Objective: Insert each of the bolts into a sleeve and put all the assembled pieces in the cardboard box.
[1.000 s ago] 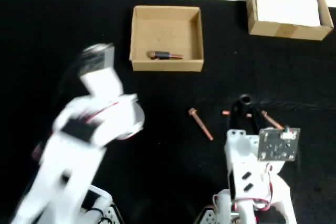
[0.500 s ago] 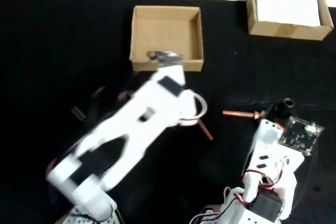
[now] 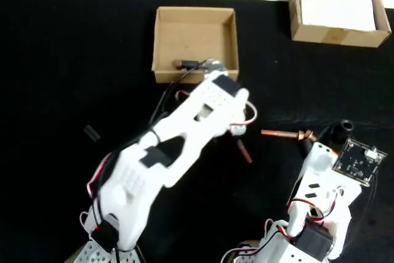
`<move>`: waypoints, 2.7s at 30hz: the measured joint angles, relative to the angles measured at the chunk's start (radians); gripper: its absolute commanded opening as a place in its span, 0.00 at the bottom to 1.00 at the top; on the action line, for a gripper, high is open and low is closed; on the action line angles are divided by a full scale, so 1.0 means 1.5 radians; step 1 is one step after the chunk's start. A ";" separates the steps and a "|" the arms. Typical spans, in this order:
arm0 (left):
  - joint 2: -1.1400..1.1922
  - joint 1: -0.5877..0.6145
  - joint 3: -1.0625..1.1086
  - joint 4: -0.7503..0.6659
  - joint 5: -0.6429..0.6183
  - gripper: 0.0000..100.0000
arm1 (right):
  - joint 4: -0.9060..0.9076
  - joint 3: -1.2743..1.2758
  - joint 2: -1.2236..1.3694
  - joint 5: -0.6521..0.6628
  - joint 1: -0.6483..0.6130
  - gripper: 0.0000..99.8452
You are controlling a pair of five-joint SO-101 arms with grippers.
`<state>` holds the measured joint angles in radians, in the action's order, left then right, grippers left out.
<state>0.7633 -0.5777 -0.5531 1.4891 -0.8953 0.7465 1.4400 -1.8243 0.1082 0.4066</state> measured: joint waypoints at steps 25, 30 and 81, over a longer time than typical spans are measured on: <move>0.088 -0.029 -0.301 0.152 -0.001 0.18 | 0.000 0.050 0.000 0.001 0.003 0.01; 0.146 -0.030 -0.305 0.120 -0.001 0.18 | 0.000 0.050 0.000 0.001 0.003 0.01; -0.567 0.046 -0.336 0.185 0.538 0.01 | 0.227 -0.148 -0.004 -0.125 -0.352 0.01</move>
<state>-0.0867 -0.5086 -1.0564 1.7668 -0.0882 1.0871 1.2175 -1.8305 -0.0790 -0.1212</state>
